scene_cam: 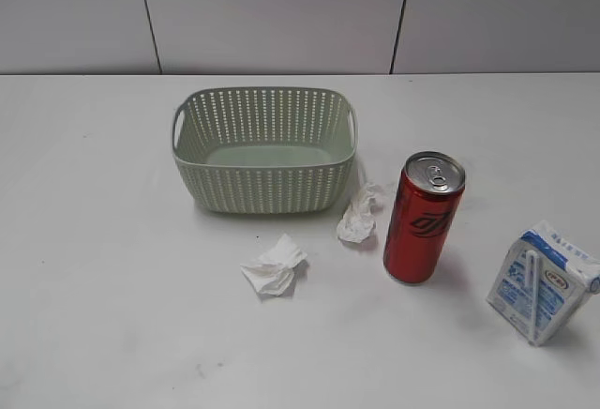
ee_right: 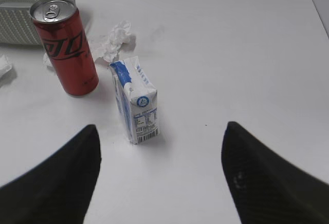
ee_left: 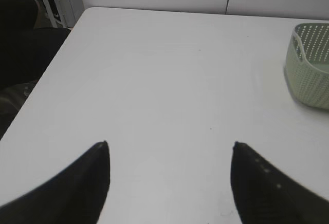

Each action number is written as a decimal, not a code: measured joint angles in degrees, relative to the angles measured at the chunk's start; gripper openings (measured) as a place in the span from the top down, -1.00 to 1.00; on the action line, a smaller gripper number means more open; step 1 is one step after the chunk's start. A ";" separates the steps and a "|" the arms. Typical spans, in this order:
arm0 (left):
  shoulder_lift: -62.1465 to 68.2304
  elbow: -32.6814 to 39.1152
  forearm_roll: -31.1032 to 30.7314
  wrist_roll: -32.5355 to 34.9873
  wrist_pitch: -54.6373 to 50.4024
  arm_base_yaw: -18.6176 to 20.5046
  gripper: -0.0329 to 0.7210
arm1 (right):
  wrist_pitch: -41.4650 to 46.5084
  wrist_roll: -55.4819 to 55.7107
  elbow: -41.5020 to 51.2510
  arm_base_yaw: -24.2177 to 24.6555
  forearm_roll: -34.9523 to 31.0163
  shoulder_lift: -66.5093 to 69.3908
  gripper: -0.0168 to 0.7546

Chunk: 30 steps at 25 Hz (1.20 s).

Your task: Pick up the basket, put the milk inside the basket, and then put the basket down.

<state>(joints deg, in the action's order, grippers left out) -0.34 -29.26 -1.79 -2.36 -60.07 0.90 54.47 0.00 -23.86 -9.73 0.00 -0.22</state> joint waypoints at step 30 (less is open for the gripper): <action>23.10 -7.57 7.00 0.00 27.10 0.00 -0.56 | 0.00 0.00 0.00 0.00 0.00 0.00 -0.53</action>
<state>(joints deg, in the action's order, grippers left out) 22.76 -36.83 5.21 -2.36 -32.97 0.90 54.47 0.00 -23.86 -9.73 0.00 -0.22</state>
